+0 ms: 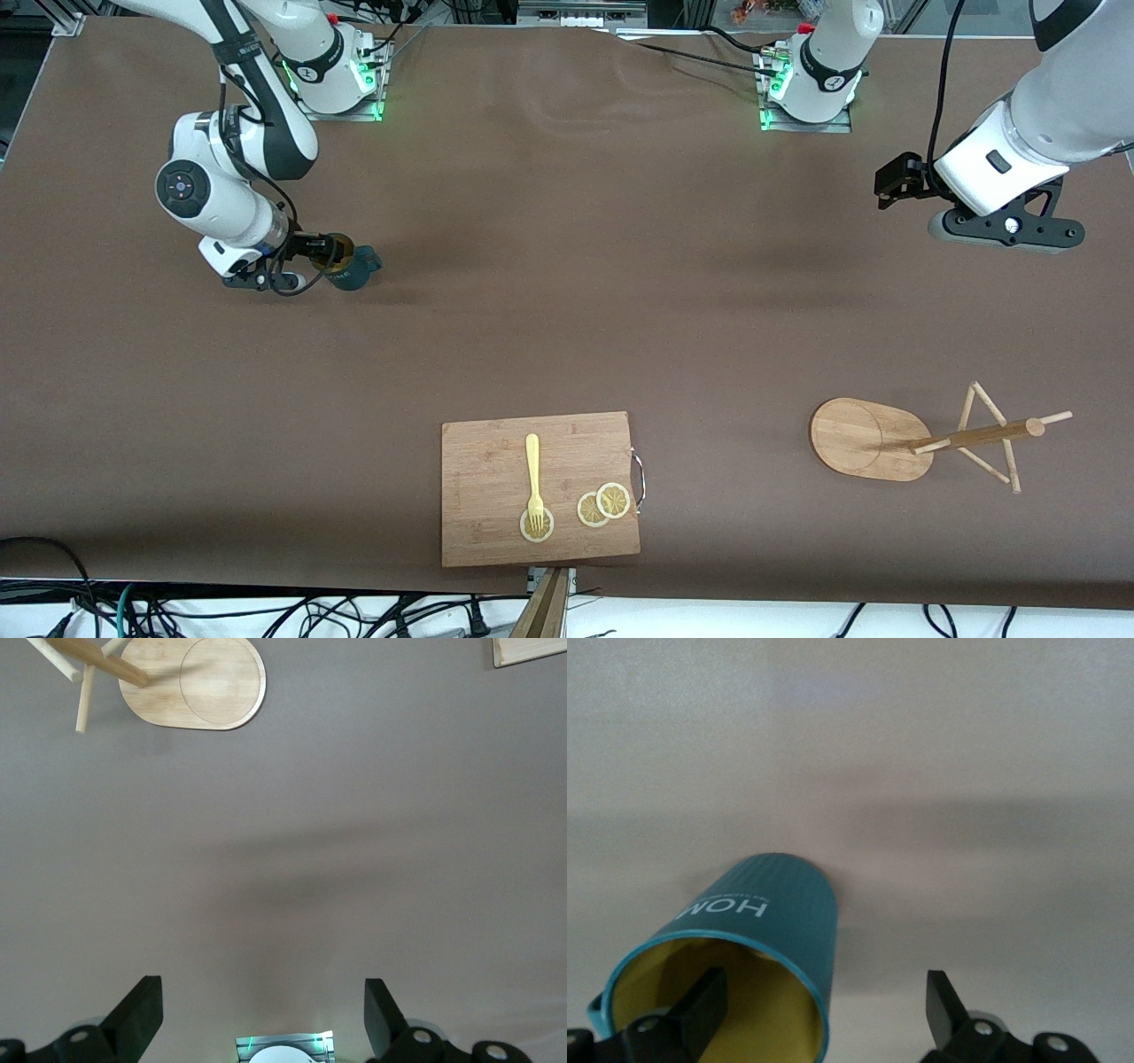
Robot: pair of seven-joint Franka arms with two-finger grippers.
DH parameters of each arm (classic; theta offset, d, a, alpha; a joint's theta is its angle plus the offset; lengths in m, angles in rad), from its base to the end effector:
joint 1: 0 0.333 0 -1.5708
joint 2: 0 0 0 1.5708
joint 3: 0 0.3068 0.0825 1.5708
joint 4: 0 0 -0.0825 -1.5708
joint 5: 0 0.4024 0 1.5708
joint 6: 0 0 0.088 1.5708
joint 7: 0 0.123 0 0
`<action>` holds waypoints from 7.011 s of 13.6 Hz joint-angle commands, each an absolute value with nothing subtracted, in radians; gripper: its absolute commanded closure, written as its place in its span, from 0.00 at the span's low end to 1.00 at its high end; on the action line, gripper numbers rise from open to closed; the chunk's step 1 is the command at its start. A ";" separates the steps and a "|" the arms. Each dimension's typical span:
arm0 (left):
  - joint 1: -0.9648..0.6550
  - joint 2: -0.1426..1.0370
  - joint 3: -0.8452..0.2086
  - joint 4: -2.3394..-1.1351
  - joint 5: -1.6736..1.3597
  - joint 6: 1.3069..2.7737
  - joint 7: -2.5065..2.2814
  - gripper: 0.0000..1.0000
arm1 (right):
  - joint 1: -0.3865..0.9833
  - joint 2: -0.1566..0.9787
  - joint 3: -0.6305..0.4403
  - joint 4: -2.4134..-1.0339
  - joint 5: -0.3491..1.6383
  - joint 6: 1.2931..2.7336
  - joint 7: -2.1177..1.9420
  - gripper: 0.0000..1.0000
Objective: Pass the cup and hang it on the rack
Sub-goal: 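Close the right gripper on the teal mug's rim, then carry the mug with the right gripper toward the table's middle, then set the mug down with the right gripper while the left gripper approaches, then grasp the mug handle with the left gripper while the right gripper withdraws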
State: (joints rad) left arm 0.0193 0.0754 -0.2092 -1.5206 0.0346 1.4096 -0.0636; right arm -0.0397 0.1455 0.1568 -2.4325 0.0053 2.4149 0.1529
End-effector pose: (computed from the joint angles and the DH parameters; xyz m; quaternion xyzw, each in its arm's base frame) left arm 0.5644 -0.0996 0.5688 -0.9938 0.0621 0.0903 0.0210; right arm 0.4744 0.0583 0.1937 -0.9965 0.0199 0.0816 0.0020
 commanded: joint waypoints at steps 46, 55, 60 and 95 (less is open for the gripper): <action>0.064 -0.024 -0.114 -1.824 -0.029 1.597 -0.037 0.00 | 0.764 0.874 0.247 -1.279 -0.123 2.249 1.350 1.00; 0.265 -0.063 -0.117 -2.118 -0.250 1.882 0.620 0.00 | 0.756 0.867 0.242 -1.147 -0.164 2.052 1.316 0.00; 0.325 -0.022 -0.117 -2.235 -0.515 1.904 1.088 0.00 | 0.632 0.760 0.255 -1.077 -0.141 1.826 1.114 0.00; 0.071 0.689 -0.316 -2.069 -1.325 2.082 2.482 1.00 | -0.164 0.063 0.048 -1.424 -0.023 1.348 -0.173 0.00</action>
State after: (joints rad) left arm 0.0693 0.6864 -0.3128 -2.0742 -1.2978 2.0724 2.4421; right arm -0.1652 0.0886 0.0618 -1.3869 -0.0497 1.3237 -0.1612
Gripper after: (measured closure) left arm 0.502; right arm 0.000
